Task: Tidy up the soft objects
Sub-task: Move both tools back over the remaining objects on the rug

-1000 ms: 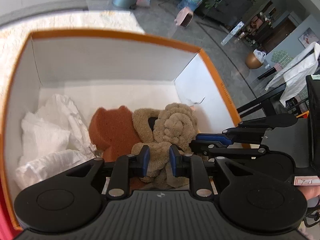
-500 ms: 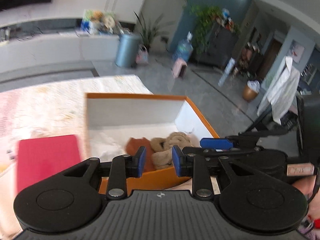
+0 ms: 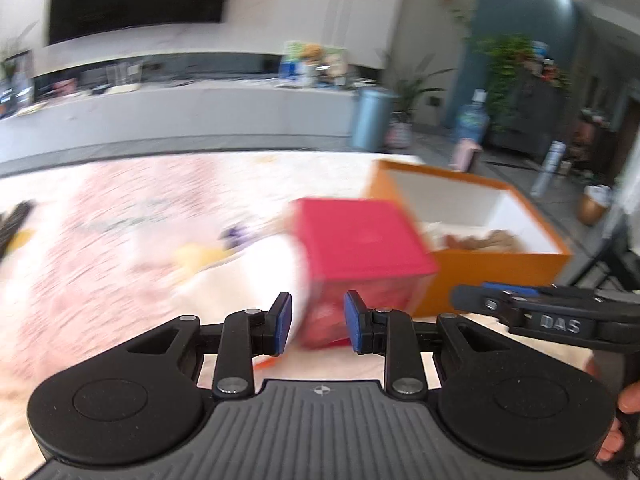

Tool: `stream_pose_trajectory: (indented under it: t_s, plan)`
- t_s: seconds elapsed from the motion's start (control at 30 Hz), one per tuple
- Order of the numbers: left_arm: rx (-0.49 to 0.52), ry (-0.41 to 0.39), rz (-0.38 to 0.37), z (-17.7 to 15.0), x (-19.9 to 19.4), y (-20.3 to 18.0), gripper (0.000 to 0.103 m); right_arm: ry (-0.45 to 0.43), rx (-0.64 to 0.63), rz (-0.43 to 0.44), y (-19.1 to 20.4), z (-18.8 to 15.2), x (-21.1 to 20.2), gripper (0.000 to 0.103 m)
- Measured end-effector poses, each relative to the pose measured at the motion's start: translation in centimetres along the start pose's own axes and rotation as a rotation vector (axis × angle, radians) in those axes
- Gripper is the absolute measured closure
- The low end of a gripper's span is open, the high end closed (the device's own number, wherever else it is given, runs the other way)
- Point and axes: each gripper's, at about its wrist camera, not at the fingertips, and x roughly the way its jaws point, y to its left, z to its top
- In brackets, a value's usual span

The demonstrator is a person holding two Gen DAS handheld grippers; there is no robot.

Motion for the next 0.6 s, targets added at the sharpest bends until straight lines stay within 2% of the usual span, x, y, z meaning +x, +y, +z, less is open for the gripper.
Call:
stream_pose_trajectory:
  t_s: [0.1,0.17,0.27,0.37,0.5,0.6]
  plan:
    - [-0.073,0.003,0.019,-0.7,-0.3,2.6,0.064,0.034,0.023,0.037,1.9,-1.3,1.6,0.060]
    - [-0.119,-0.002,0.029,-0.8,-0.2,4.2,0.051,0.055,0.028,0.052,3.3,-2.0,2.8,0.060]
    - [-0.156,-0.011,0.046,-0.8,0.5,5.9,0.042,0.077,-0.004,0.057,5.0,-2.3,4.1,0.060]
    - [-0.175,0.010,0.027,-1.1,1.5,7.9,0.034,0.091,-0.036,0.055,6.2,-2.2,5.3,0.060]
    - [-0.196,0.031,0.015,-0.9,3.4,9.5,0.029,0.119,-0.070,0.041,7.4,-1.8,7.7,0.072]
    - [-0.160,0.035,0.033,-0.6,5.1,10.0,0.024,0.141,-0.084,0.036,8.2,-1.6,9.6,0.082]
